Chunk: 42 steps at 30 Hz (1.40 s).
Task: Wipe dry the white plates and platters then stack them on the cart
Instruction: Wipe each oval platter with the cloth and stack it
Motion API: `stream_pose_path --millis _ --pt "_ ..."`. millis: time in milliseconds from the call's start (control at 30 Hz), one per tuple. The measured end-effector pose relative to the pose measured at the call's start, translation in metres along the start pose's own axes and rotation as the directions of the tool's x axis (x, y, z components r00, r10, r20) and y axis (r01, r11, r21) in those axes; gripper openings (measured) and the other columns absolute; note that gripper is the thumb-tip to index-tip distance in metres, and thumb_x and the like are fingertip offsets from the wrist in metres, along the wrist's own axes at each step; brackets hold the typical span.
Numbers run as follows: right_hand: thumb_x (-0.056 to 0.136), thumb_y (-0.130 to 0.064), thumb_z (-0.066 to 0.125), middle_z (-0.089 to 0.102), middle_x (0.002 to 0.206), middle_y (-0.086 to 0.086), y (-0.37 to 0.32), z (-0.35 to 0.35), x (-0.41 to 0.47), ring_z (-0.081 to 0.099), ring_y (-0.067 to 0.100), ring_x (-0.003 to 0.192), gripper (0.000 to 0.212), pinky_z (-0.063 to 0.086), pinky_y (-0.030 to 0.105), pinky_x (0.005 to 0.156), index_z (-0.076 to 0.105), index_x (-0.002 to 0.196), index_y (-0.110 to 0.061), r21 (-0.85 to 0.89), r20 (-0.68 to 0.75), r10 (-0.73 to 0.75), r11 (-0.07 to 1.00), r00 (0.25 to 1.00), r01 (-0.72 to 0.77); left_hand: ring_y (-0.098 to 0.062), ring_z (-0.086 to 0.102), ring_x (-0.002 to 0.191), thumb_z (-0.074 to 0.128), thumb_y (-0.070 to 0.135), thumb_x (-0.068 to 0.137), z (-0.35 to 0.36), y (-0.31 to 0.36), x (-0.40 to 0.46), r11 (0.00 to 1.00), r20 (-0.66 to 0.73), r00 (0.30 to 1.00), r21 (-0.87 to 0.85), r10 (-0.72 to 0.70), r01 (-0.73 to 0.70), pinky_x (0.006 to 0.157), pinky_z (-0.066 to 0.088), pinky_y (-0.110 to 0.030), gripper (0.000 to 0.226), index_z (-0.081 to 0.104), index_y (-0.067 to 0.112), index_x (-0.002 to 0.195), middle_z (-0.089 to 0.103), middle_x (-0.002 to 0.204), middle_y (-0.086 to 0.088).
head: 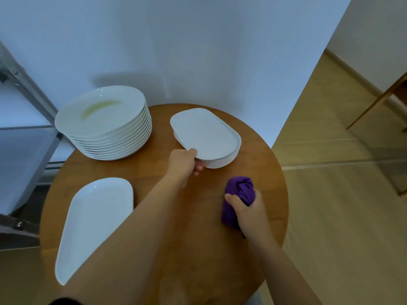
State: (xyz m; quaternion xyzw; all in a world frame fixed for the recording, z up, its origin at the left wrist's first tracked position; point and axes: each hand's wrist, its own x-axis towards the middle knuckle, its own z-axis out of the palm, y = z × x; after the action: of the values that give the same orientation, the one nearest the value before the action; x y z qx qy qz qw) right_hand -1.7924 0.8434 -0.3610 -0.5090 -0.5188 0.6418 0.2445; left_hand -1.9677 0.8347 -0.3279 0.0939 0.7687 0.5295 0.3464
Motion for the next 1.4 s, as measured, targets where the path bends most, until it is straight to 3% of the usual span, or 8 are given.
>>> stream_pose_path --millis 233,433,567,667,867,1167,1300,1400 --pt "0.048 -0.058 0.072 0.063 0.111 0.003 -0.01 0.0 -0.024 0.061 0.022 0.1 0.086 0.052 0.044 0.089 0.048 0.124 -0.026 0.288 -0.036 0.049 0.957 0.998 -0.037 -0.007 0.054 0.041 0.047 0.019 0.097 -0.04 -0.028 -0.063 0.998 0.113 0.993 -0.049 0.041 -0.036 0.041 0.046 -0.02 0.02 0.061 0.009 0.085 0.067 0.055 -0.002" --pt "0.069 -0.004 0.071 0.064 0.113 0.009 -0.006 -0.001 -0.049 0.062 0.028 0.1 0.061 0.053 0.033 0.062 0.052 0.125 -0.018 0.418 0.002 0.155 0.897 0.988 -0.142 -0.007 0.056 0.043 0.05 0.027 0.096 -0.054 -0.075 -0.136 0.998 0.227 0.972 -0.044 0.058 -0.05 0.043 0.045 -0.018 0.027 0.066 0.009 0.083 0.071 0.062 -0.004" --pt "0.073 0.001 0.059 0.066 0.105 0.012 0.0 -0.012 -0.07 0.062 0.03 0.097 0.046 0.052 0.032 0.058 0.056 0.117 -0.01 0.425 0.082 0.134 0.892 0.988 -0.156 -0.006 0.065 0.058 0.051 0.06 0.076 -0.077 -0.089 -0.159 0.995 0.204 0.978 0.079 0.051 -0.069 0.053 0.049 -0.016 0.047 0.067 0.016 0.079 0.072 0.07 0.003" --pt "0.065 -0.003 0.061 0.066 0.1 0.013 0.004 -0.021 -0.085 0.062 0.031 0.095 0.046 0.052 0.034 0.059 0.057 0.11 -0.012 0.378 0.166 0.155 0.902 0.974 -0.208 -0.022 0.07 0.085 0.057 0.06 0.072 -0.105 -0.086 -0.158 0.973 0.093 0.992 -0.205 -0.087 0.104 0.071 0.059 -0.036 0.048 0.062 0.022 0.101 0.072 0.094 -0.002" --pt "0.069 -0.005 0.06 0.073 0.082 0.009 -0.006 -0.019 -0.11 0.066 0.029 0.085 0.033 0.053 0.034 0.061 0.059 0.101 -0.012 0.198 0.301 0.165 0.953 0.939 -0.23 -0.035 0.062 0.109 0.057 0.034 0.089 -0.159 -0.076 -0.147 0.645 0.414 0.892 -0.634 -0.183 0.427 0.079 0.054 -0.049 0.039 0.052 0.022 0.126 0.065 0.121 -0.012" --pt "0.078 -0.045 0.067 0.05 0.115 -0.006 -0.026 -0.001 -0.131 0.053 0.012 0.097 0.055 0.047 0.021 0.067 0.037 0.122 -0.034 -0.287 -0.047 -0.457 0.858 0.888 0.426 -0.029 0.068 0.083 0.055 0.042 0.089 -0.146 -0.088 -0.173 0.683 0.003 0.98 -0.716 -0.198 0.14 0.061 0.059 -0.045 0.02 0.058 0.024 0.096 0.073 0.084 -0.007" --pt "0.089 -0.059 0.044 0.026 0.153 0.002 0.0 0.025 -0.134 0.026 0.024 0.138 0.07 0.029 0.046 0.111 0.016 0.147 -0.03 -0.749 0.052 -0.415 0.586 0.909 0.31 -0.026 0.068 0.082 0.049 0.05 0.09 -0.12 -0.092 -0.187 0.693 -0.064 0.972 -0.711 -0.226 0.114 0.066 0.059 -0.04 0.025 0.059 0.028 0.095 0.07 0.086 0.0" --pt "0.091 -0.063 0.035 0.001 0.159 -0.004 0.015 0.05 -0.136 -0.003 0.023 0.146 0.076 0.002 0.049 0.115 -0.004 0.149 -0.032 -0.812 0.045 -0.341 0.535 0.939 0.233 -0.023 0.065 0.085 0.044 0.057 0.088 -0.107 -0.096 -0.194 0.76 -0.164 0.966 -0.648 -0.199 0.047 0.066 0.058 -0.035 0.034 0.053 0.033 0.111 0.065 0.095 0.004"
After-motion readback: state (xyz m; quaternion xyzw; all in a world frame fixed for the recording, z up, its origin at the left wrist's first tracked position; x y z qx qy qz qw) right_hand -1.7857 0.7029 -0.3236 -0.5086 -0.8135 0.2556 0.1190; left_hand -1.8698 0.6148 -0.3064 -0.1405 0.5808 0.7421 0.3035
